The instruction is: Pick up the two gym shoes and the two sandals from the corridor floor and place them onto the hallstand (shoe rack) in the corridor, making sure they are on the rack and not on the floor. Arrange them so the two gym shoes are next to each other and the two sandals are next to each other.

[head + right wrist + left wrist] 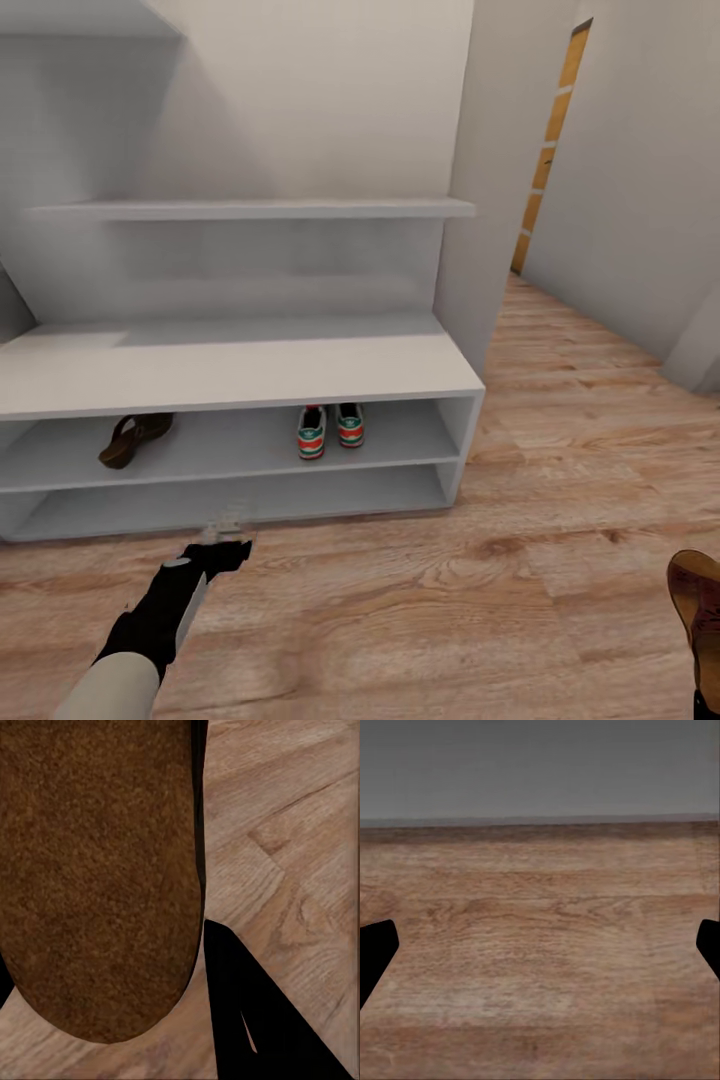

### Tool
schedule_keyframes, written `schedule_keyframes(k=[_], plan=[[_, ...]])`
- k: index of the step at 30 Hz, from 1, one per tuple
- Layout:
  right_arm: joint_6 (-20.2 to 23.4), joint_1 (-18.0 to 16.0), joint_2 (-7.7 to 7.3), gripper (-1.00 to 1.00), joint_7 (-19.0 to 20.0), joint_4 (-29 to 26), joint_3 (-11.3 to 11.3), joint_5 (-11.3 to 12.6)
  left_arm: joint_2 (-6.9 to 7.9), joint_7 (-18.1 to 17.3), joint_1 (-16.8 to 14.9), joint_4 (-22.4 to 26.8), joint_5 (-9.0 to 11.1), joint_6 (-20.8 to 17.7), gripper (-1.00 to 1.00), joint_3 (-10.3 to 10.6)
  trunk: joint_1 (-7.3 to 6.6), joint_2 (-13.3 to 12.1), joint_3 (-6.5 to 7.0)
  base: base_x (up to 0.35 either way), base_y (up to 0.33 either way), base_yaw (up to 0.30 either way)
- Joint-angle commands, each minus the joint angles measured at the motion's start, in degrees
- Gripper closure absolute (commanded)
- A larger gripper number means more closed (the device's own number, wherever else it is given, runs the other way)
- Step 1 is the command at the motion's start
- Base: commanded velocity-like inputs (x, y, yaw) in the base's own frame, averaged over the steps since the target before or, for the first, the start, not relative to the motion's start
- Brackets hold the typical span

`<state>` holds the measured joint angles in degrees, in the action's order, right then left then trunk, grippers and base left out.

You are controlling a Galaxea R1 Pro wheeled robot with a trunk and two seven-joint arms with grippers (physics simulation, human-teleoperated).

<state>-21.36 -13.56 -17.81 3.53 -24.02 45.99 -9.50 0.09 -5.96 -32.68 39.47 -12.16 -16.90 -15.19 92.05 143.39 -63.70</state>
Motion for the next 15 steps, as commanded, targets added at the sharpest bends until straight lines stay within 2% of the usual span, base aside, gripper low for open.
schedule_keyframes(k=[1, 2, 3, 5, 10, 12, 13, 15], plan=[[-0.17, -0.08, 0.03, 1.00, 0.43, 0.04, 0.50, -0.22, 0.21, -0.59, 0.81, 0.17, -0.16, 0.58, -1.00, -0.26, -0.04, 0.02, -0.04, -0.259, 0.216, 0.000], [-0.17, -0.07, 0.06, 1.00, 0.43, 0.07, 0.50, -0.23, 0.76, -0.68, 2.35, 0.26, 0.68, 2.41, -1.00, -0.24, -0.04, 0.02, -0.04, -0.229, 0.196, 0.000], [-0.17, -0.09, 0.34, 1.00, 0.43, 0.07, 0.50, -0.25, 1.50, -1.24, 4.67, 0.38, 2.19, 5.90, -1.00, -0.18, -0.04, 0.02, -0.04, -0.169, 0.148, 0.000], [-0.17, -0.11, 1.13, 1.00, 0.43, 0.04, 0.50, -0.31, 2.14, -4.06, 8.71, 0.54, 4.46, 12.30, -1.00, -0.18, -0.04, 0.02, -0.04, -0.074, 0.065, 0.000], [-0.17, -0.11, 1.97, 1.00, 0.43, 0.03, 0.47, -0.42, 3.36, -16.00, 15.87, 0.62, 5.88, 22.30, -1.00, -0.78, -0.04, 0.02, -0.04, -0.018, 0.016, 0.000], [-0.17, -0.08, 2.03, 1.00, 0.48, 0.03, 0.44, -0.43, 4.34, -21.71, 17.86, 0.38, 6.06, 24.79, -1.00, -2.61, -0.04, 0.02, -0.04, -0.003, 0.003, 0.000], [-0.17, -0.08, 2.06, 1.00, 0.50, 0.03, 0.43, -0.43, 4.79, -25.77, 19.05, 0.10, 6.10, 26.25, -1.00, -4.82, -0.04, 0.02, -0.04, -0.001, 0.001, 0.000], [-0.17, -0.11, 2.07, 1.00, 0.51, 0.03, 0.42, -0.43, 5.04, -30.01, 20.48, -0.45, 5.95, 28.19, -1.00, -8.25, -0.04, 0.02, -0.04, 0.000, 0.000, 0.000]])
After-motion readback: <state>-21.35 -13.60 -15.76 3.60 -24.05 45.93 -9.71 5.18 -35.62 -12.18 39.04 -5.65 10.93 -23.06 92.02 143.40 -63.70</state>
